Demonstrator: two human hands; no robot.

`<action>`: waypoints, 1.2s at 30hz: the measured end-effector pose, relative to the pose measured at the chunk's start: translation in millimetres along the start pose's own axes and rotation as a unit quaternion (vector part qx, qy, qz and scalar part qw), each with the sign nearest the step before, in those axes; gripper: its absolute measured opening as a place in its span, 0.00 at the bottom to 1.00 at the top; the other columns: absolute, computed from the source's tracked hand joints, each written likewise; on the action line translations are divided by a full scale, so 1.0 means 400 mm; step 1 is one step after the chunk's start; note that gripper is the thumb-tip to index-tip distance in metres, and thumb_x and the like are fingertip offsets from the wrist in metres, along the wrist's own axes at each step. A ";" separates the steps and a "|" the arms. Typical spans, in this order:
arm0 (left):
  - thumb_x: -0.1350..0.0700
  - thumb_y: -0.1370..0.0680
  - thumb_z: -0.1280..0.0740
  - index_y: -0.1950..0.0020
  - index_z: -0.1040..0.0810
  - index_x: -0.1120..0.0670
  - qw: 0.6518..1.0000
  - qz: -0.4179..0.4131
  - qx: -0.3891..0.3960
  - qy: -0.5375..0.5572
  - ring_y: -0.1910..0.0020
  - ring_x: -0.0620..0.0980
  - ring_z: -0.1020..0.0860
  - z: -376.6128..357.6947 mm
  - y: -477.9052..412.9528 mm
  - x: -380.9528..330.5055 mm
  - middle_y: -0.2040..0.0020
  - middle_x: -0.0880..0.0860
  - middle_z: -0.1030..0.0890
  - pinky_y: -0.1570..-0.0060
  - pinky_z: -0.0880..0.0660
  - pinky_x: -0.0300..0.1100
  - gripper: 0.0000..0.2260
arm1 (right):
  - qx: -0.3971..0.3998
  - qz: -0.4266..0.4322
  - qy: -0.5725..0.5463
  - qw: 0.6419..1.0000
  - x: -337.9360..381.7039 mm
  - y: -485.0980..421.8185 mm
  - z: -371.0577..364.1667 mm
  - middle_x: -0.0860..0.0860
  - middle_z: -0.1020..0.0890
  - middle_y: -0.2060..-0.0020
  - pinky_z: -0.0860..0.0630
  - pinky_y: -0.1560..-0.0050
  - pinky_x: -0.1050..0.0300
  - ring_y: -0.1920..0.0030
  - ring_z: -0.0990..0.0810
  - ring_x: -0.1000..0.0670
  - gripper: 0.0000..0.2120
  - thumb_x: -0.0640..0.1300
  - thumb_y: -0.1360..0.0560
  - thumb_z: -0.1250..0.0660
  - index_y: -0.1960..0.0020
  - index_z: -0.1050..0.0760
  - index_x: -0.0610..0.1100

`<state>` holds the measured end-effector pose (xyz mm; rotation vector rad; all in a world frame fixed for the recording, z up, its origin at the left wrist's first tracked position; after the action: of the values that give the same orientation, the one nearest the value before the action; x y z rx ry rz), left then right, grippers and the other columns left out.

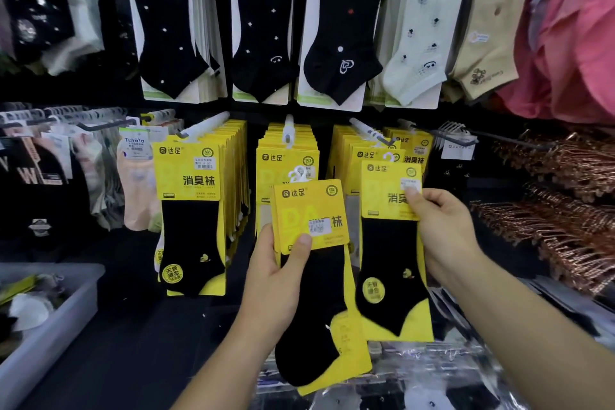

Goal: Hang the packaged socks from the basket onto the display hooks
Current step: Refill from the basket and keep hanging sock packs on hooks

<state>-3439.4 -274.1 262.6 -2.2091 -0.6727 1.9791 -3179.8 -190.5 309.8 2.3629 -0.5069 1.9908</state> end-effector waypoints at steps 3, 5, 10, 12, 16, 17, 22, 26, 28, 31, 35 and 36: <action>0.52 0.16 0.33 0.36 0.21 0.41 1.000 0.000 0.003 -0.002 0.40 0.37 0.17 -0.002 -0.001 0.001 0.41 0.38 0.14 0.45 0.22 0.34 0.10 | -0.013 0.019 0.005 1.000 0.025 -0.033 0.004 0.48 0.13 0.60 0.16 0.50 0.43 0.54 0.13 0.45 0.09 0.45 0.21 0.29 0.45 0.23 0.40; 0.52 0.16 0.33 0.37 0.21 0.40 1.000 0.001 0.004 -0.004 0.40 0.37 0.17 -0.002 -0.002 0.003 0.41 0.38 0.14 0.45 0.22 0.34 0.10 | -0.015 0.034 0.011 0.999 0.042 -0.050 -0.007 0.47 0.13 0.59 0.17 0.46 0.41 0.53 0.13 0.45 0.09 0.44 0.21 0.29 0.45 0.23 0.39; 0.52 0.17 0.32 0.37 0.20 0.41 1.000 0.016 0.000 0.006 0.39 0.42 0.16 -0.004 -0.002 0.012 0.40 0.41 0.14 0.36 0.22 0.47 0.10 | -0.012 0.057 0.055 0.997 0.054 -0.082 -0.043 0.42 0.15 0.48 0.22 0.37 0.40 0.43 0.17 0.42 0.14 0.45 0.21 0.29 0.40 0.24 0.39; 0.52 0.17 0.32 0.37 0.20 0.42 1.000 0.017 -0.001 0.004 0.38 0.44 0.16 -0.005 -0.002 0.012 0.41 0.42 0.13 0.34 0.22 0.51 0.09 | -0.016 0.058 0.066 0.996 0.045 -0.093 -0.050 0.43 0.16 0.49 0.21 0.38 0.43 0.45 0.17 0.44 0.14 0.45 0.21 0.29 0.40 0.24 0.39; 0.52 0.16 0.32 0.38 0.20 0.42 1.000 0.015 0.002 0.002 0.39 0.43 0.16 -0.009 -0.005 0.011 0.41 0.42 0.13 0.36 0.22 0.48 0.08 | -0.042 0.066 0.108 0.991 0.032 -0.110 -0.045 0.52 0.20 0.59 0.26 0.59 0.64 0.59 0.22 0.56 0.12 0.47 0.22 0.28 0.44 0.23 0.40; 0.53 0.16 0.32 0.38 0.20 0.42 1.000 0.015 0.003 0.003 0.39 0.42 0.16 -0.010 -0.005 0.010 0.41 0.42 0.13 0.36 0.22 0.47 0.09 | -0.049 0.066 0.116 0.990 0.028 -0.110 -0.040 0.52 0.21 0.59 0.28 0.60 0.64 0.59 0.23 0.55 0.11 0.46 0.23 0.27 0.46 0.23 0.41; 0.53 0.16 0.32 0.38 0.20 0.42 1.000 0.014 0.004 0.005 0.39 0.42 0.17 -0.011 -0.006 0.007 0.41 0.41 0.13 0.37 0.22 0.45 0.09 | -0.083 0.092 0.176 0.977 0.029 -0.043 -0.016 0.52 0.21 0.55 0.24 0.51 0.60 0.55 0.22 0.54 0.09 0.45 0.22 0.28 0.46 0.24 0.43; 0.51 0.18 0.31 0.38 0.20 0.43 1.000 0.004 0.013 -0.003 0.39 0.42 0.16 -0.019 -0.004 0.001 0.42 0.41 0.13 0.38 0.22 0.45 0.09 | 0.089 0.044 0.106 0.989 -0.016 0.062 -0.117 0.50 0.16 0.61 0.22 0.64 0.61 0.64 0.19 0.56 0.18 0.60 0.28 0.27 0.52 0.20 0.45; 0.49 0.21 0.29 0.38 0.21 0.45 1.000 -0.008 0.016 -0.010 0.41 0.42 0.16 -0.021 -0.001 -0.004 0.43 0.42 0.13 0.41 0.21 0.42 0.12 | 0.153 0.036 0.127 0.979 -0.033 0.107 -0.157 0.44 0.15 0.60 0.21 0.62 0.56 0.62 0.18 0.52 0.23 0.65 0.34 0.26 0.54 0.19 0.45; 0.47 0.24 0.26 0.37 0.21 0.46 0.999 -0.024 0.027 -0.013 0.41 0.42 0.16 -0.028 0.007 -0.011 0.43 0.42 0.13 0.45 0.21 0.36 0.17 | 0.174 0.042 0.121 0.976 -0.033 0.134 -0.170 0.43 0.14 0.59 0.18 0.52 0.46 0.57 0.15 0.46 0.15 0.57 0.29 0.25 0.55 0.17 0.45; 0.45 0.22 0.32 0.32 0.23 0.47 0.998 -0.008 0.051 0.030 0.38 0.42 0.17 -0.036 0.010 -0.006 0.39 0.43 0.14 0.43 0.21 0.34 0.19 | 0.173 0.010 0.060 0.983 -0.045 0.134 -0.149 0.44 0.12 0.54 0.19 0.42 0.39 0.50 0.13 0.43 0.09 0.47 0.24 0.27 0.48 0.18 0.42; 0.46 0.22 0.33 0.32 0.23 0.46 0.998 -0.012 0.051 0.030 0.37 0.41 0.17 -0.034 0.010 -0.011 0.39 0.42 0.14 0.43 0.21 0.34 0.18 | 0.167 0.004 0.049 0.985 -0.046 0.136 -0.143 0.44 0.12 0.54 0.20 0.41 0.38 0.50 0.13 0.42 0.10 0.46 0.24 0.27 0.47 0.18 0.41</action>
<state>-3425.3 -276.4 267.1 -2.1813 -0.5762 1.8821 -3250.6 -225.3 292.4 2.4185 -0.1910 2.3446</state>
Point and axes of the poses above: each hand's wrist, its own y-axis away from the middle knuckle, its own z-axis out of the back of the hand, x = y × z, the point moved 10 cm from there along -y, towards the middle knuckle
